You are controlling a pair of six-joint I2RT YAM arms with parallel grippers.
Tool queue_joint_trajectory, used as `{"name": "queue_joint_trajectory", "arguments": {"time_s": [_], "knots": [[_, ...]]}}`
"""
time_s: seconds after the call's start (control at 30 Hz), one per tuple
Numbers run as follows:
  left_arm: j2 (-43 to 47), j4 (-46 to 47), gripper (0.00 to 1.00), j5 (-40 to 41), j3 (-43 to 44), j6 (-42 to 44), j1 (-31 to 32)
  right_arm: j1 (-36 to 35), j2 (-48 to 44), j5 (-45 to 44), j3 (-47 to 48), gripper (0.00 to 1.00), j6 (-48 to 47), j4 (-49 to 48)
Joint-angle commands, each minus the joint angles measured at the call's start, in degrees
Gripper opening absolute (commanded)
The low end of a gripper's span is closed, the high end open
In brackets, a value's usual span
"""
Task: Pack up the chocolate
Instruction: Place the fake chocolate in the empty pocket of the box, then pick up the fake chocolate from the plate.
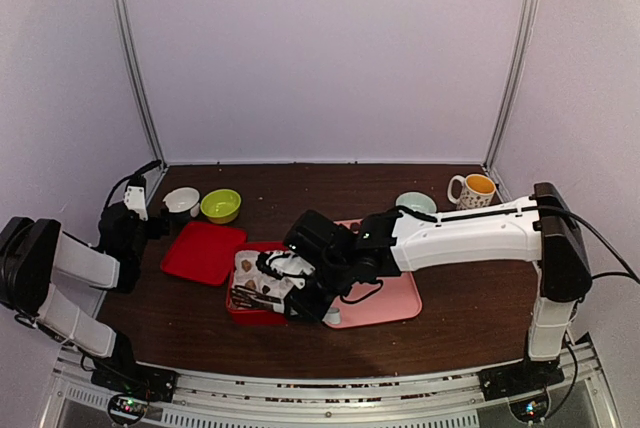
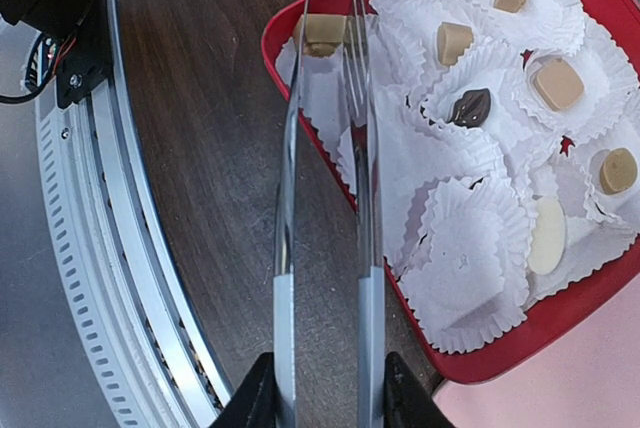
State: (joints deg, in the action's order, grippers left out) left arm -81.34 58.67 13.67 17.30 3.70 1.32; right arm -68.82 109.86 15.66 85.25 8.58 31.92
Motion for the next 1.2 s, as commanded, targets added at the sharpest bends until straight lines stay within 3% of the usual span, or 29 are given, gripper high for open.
{"name": "queue_joint_trajectory", "arguments": {"time_s": [0.0,0.6,1.17], "knots": [[-0.48,3.09,0.98,-0.55,-0.07,-0.45,-0.32,-0.50,-0.08,-0.08,1.76,0.30,-0.75,-0.23],[-0.49,3.08,0.98,-0.62,-0.03,-0.50,-0.34,-0.52,-5.85,-6.18,-0.89,0.33,-0.37,-3.40],[-0.49,3.04,0.98,-0.58,0.00,-0.49,-0.33,1.40,-19.97,-25.12,-14.60,0.31,4.64,-16.19]]}}
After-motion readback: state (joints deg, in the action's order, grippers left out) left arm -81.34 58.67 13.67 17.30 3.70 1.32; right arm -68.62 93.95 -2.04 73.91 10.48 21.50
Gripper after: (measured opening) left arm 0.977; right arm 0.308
